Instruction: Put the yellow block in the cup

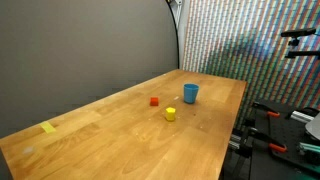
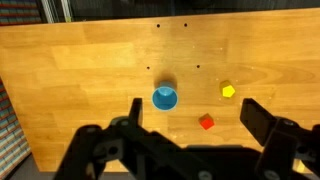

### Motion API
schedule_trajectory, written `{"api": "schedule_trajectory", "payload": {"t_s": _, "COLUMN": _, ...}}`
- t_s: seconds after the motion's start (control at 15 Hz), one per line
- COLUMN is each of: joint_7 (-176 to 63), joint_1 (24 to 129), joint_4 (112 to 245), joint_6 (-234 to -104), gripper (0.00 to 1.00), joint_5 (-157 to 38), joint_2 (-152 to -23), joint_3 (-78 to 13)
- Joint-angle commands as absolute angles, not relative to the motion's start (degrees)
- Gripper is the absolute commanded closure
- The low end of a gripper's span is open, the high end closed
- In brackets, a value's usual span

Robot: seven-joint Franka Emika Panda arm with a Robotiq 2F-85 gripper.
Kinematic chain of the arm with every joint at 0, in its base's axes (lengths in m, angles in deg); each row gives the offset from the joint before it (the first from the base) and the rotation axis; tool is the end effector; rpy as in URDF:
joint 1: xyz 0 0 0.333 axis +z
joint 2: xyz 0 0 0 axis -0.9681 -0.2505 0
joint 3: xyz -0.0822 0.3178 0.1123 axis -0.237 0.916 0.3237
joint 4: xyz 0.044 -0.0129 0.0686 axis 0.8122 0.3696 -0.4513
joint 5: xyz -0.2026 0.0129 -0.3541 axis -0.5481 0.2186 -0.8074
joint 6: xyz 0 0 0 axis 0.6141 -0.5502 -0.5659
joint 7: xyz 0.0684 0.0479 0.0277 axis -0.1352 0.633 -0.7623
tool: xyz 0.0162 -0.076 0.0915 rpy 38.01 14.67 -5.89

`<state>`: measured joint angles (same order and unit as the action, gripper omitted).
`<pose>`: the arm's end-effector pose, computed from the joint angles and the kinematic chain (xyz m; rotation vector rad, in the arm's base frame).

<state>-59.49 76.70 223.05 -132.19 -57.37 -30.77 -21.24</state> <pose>0.3324 0.0571 0.5666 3.0489 -0.0138 0.0496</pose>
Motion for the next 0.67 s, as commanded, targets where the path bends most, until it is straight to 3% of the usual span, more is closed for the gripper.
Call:
{"api": "schedule_trajectory", "payload": {"t_s": 0.0, "joint_7": -59.7, "joint_1": 77.2, "joint_4": 222.7, "joint_6": -132.1, "gripper": 0.00, "joint_5": -57.6, "joint_2": -30.8, "joint_3": -21.6}}
{"api": "schedule_trajectory", "payload": {"t_s": 0.6, "joint_7": -59.7, "joint_1": 77.2, "joint_4": 222.1, "joint_6": -132.1, "gripper": 0.00, "joint_5": -57.6, "joint_2": -30.6, "joint_3": -21.6}}
